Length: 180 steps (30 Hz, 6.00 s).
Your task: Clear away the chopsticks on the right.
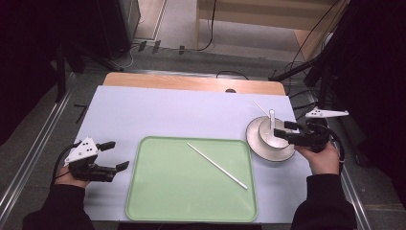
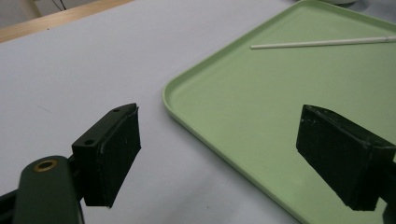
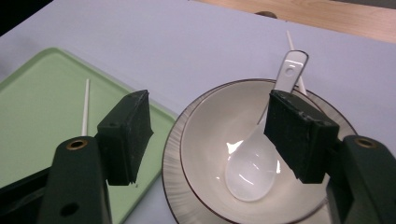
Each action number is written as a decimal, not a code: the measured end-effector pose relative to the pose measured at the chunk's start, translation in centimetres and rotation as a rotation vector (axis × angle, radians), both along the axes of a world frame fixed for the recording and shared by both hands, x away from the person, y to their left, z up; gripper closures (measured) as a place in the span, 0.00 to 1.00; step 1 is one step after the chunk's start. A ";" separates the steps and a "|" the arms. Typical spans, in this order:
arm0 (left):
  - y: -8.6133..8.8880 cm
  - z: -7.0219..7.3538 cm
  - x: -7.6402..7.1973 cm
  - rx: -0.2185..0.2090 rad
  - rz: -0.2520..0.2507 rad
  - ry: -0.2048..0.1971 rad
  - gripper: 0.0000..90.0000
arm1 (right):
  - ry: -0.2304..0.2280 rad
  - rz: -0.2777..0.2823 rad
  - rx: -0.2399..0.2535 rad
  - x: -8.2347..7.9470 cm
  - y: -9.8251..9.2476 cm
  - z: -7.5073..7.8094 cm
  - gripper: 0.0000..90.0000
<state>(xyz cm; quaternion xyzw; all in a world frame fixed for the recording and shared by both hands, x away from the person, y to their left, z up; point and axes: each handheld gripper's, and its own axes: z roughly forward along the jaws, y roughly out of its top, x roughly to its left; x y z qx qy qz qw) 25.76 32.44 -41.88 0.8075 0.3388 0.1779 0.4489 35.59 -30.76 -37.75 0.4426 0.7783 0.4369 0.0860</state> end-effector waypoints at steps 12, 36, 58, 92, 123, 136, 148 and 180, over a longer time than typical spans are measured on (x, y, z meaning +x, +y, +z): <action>0.0 0.0 0.0 0.002 -0.003 0.000 0.15 | 0.000 -0.090 0.009 -0.2 -3.3 -0.6 0.37; -0.1 -0.1 0.0 0.007 -0.003 -0.001 0.15 | 0.005 -0.207 -0.053 0.3 -7.0 -3.6 0.46; -0.1 -0.1 0.0 0.009 -0.004 -0.002 0.15 | 0.083 -0.166 -0.098 0.8 -6.8 -6.4 0.69; -0.1 -0.1 0.0 0.011 -0.004 -0.001 0.15 | 0.145 -0.122 -0.158 1.9 -5.7 -7.8 0.87; -0.1 0.0 -0.1 0.006 0.000 -0.003 0.15 | 0.179 -0.184 -0.050 1.5 -6.7 -6.0 0.94; -0.1 0.1 -0.1 0.009 -0.004 -0.007 0.15 | 0.159 -0.237 -0.002 -0.1 -8.0 -3.2 0.94; 0.0 0.1 0.0 0.001 -0.001 -0.006 0.15 | 0.136 -0.190 0.006 -1.4 -5.9 -1.0 0.94; 0.0 0.2 0.0 0.000 -0.001 -0.008 0.15 | 0.117 0.051 -0.016 -5.4 3.0 0.0 0.94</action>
